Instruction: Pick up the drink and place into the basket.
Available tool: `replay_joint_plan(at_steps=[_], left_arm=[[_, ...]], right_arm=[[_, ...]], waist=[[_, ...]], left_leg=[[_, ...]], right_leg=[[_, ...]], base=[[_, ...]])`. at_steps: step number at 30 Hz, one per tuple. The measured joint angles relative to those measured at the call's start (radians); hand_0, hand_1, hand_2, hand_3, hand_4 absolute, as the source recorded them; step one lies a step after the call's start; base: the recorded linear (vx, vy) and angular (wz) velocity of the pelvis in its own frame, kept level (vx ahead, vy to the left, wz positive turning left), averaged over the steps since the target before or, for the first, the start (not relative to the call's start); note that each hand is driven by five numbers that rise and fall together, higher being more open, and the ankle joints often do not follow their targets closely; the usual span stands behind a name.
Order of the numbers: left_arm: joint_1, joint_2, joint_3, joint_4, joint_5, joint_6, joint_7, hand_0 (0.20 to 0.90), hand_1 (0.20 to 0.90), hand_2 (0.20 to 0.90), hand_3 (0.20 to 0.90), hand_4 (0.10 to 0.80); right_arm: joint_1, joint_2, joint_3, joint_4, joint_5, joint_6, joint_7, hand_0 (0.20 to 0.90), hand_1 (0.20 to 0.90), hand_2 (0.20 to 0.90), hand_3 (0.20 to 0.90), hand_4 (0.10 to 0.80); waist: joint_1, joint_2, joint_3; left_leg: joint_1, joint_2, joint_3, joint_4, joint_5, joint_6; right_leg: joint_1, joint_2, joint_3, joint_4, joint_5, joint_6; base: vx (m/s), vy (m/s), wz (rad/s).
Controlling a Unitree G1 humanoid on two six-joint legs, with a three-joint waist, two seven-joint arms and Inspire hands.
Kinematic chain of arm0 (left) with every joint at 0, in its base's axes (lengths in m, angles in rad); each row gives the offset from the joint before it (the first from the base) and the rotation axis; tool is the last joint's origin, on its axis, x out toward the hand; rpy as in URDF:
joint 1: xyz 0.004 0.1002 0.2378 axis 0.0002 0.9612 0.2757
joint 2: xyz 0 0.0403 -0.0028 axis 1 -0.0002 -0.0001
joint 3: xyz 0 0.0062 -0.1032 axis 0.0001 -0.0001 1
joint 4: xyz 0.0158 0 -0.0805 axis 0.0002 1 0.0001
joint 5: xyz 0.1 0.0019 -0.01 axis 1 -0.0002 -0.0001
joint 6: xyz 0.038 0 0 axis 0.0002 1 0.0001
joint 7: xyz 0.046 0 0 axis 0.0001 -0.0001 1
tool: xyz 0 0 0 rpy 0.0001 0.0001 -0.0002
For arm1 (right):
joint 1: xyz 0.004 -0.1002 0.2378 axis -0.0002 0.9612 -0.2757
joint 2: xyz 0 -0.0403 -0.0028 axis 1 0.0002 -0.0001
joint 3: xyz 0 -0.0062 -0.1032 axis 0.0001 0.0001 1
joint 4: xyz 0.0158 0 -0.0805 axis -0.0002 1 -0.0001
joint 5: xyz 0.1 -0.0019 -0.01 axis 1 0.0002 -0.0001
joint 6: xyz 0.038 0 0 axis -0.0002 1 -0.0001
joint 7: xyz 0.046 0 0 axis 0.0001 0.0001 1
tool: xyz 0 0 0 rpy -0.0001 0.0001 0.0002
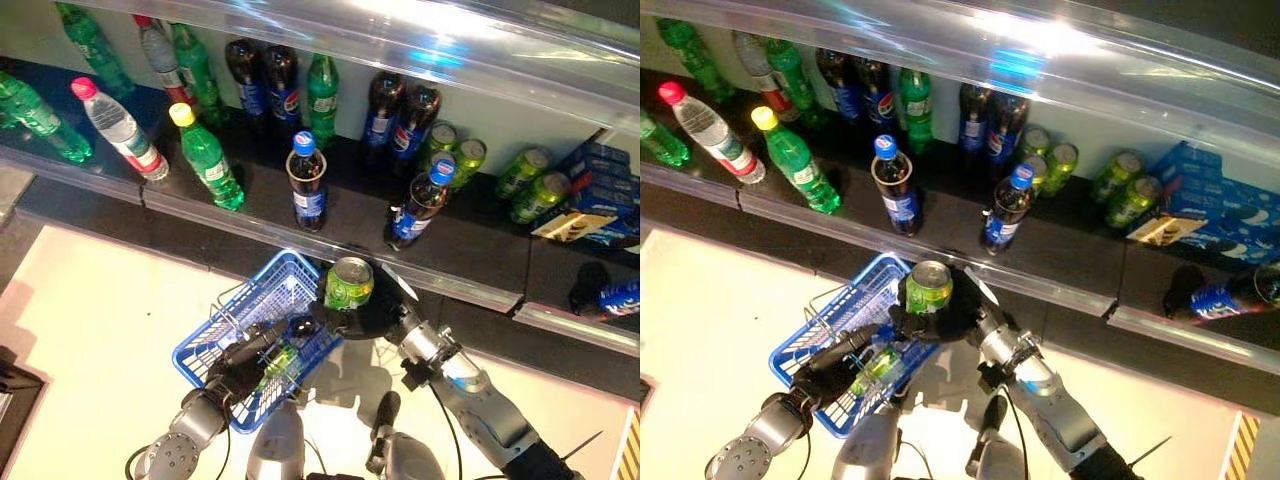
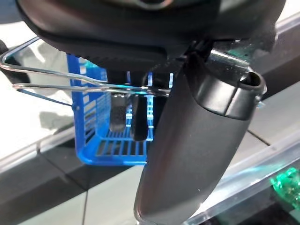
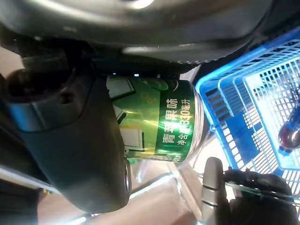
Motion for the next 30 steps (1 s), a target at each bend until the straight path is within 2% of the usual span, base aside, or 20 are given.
replay_joint_plan(at_steps=[6,13,23,30], left_arm=[[-0.003,0.025,-0.013,-0.025,0.001,0.037,-0.026,0.300,0.300,0.300,0.200,0.100],[-0.012,0.097,-0.100,-0.052,0.019,0.049,-0.123,0.300,0.300,0.300,0.200,0.100],[-0.069,0.119,-0.160,-0.053,0.060,0.086,-0.196,0.300,0.300,0.300,0.200,0.100],[-0.091,0.148,-0.197,-0.052,0.110,0.096,-0.262,0.300,0.300,0.300,0.200,0.100]], right_arm=[[-0.069,0.020,0.077,0.094,-0.036,-0.002,-0.062,0.300,0.300,0.300,0.200,0.100],[-0.120,0.057,0.142,0.275,-0.080,-0.002,-0.137,0.300,0.300,0.300,0.200,0.100],[-0.165,0.071,0.154,0.392,-0.077,0.005,-0.184,0.300,0.300,0.300,0.200,0.100],[-0.183,0.081,0.164,0.440,-0.072,0.005,-0.187,0.300,0.300,0.300,0.200,0.100]], waist=[[0.037,0.015,-0.009],[0.078,0.037,-0.021],[0.105,0.042,-0.023],[0.107,0.046,-0.026]], left_leg=[[-0.006,-0.010,-0.030,0.000,0.003,0.003],[-0.028,-0.034,-0.071,0.000,0.012,0.012],[-0.037,-0.048,-0.114,0.000,0.019,0.014],[-0.055,-0.064,-0.138,0.011,0.020,0.015]], right_leg=[[0.013,-0.008,-0.032,0.000,-0.006,0.006],[0.017,-0.026,-0.073,0.000,-0.012,0.017],[0.035,-0.034,-0.120,0.000,-0.018,0.027],[0.039,-0.040,-0.120,0.000,-0.026,0.037]], base=[[0.011,0.040,0.16],[-0.006,0.029,0.19],[0.007,0.012,0.13],[0.006,0.004,0.12]])
